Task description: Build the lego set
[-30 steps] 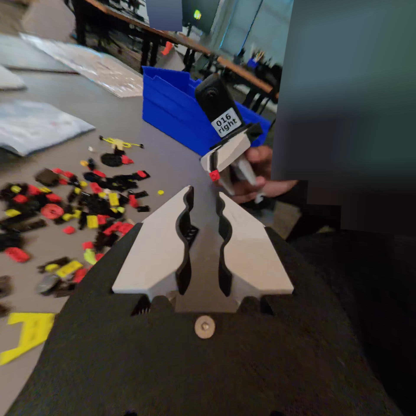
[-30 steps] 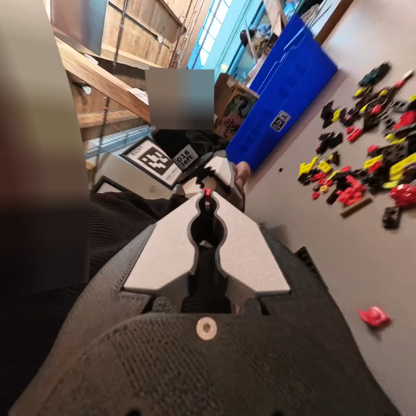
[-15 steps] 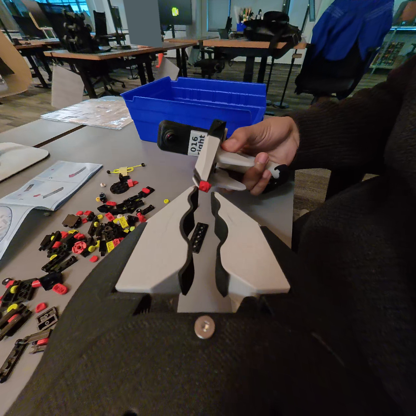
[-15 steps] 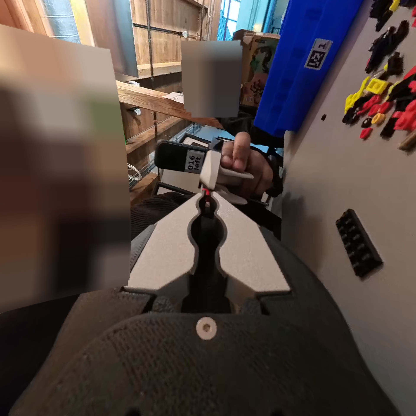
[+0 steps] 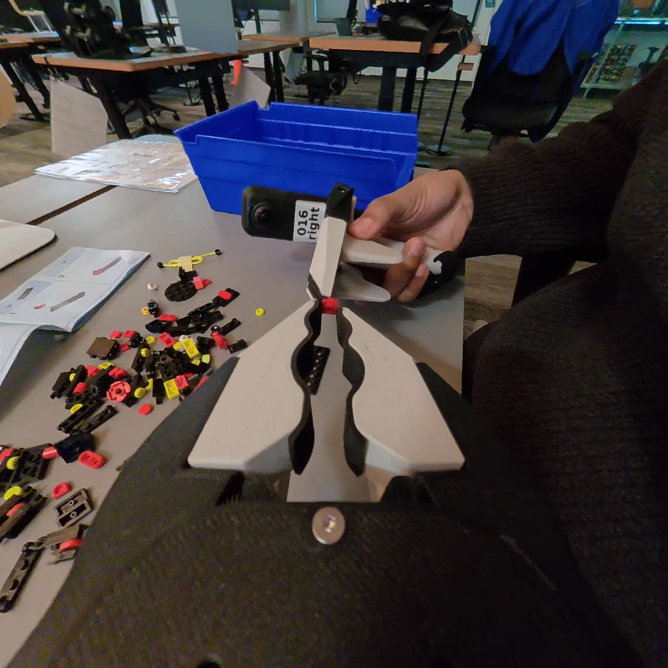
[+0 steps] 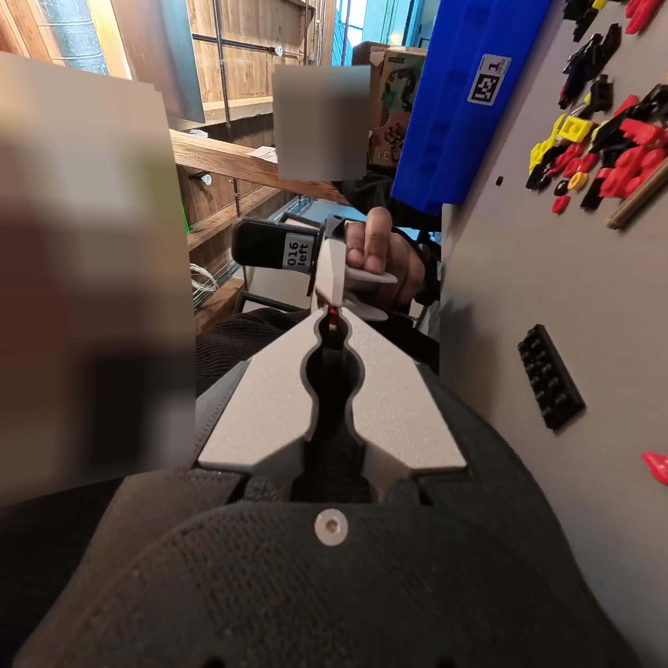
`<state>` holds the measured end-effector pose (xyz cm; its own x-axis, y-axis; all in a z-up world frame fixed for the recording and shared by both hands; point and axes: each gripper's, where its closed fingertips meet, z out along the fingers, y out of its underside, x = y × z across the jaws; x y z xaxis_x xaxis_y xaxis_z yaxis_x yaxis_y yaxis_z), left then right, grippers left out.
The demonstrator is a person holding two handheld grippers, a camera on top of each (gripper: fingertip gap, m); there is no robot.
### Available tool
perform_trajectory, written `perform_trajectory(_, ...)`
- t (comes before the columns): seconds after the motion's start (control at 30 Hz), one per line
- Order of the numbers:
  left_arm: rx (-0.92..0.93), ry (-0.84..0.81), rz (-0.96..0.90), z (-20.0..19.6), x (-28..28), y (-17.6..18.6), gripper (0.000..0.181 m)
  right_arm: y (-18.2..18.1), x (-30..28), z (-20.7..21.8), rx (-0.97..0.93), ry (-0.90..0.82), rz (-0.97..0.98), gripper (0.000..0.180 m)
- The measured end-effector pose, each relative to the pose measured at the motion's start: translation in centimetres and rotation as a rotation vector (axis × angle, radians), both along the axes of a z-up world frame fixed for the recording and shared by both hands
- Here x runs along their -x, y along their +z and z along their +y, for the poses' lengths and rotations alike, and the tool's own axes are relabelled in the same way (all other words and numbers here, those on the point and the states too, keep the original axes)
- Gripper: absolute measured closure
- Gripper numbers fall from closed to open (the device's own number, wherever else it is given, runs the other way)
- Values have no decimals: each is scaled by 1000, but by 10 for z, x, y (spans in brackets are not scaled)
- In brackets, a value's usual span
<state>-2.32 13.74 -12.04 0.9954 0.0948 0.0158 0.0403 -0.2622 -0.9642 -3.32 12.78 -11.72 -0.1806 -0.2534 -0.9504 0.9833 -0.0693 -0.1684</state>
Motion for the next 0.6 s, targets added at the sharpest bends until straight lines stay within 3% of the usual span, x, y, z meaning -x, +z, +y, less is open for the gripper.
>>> perform_trajectory(0.03,1,5,-16,0,1,-1,176,-1,2,1,-15,-13,13,178)
perform_trajectory(0.2,15,46,-138,-2,12,-7,176,-5,15,10,-174,-101,206,171)
perform_trajectory(0.3,9,32,-236,-2,12,-8,176,5,9,6,-327,-95,531,174)
perform_trajectory(0.47,-14,-8,-408,-3,9,-7,176,-8,-2,-2,-656,-63,1065,166)
perform_trajectory(0.6,-25,-64,-530,-4,3,-6,176,-14,1,-3,-833,-103,1436,170)
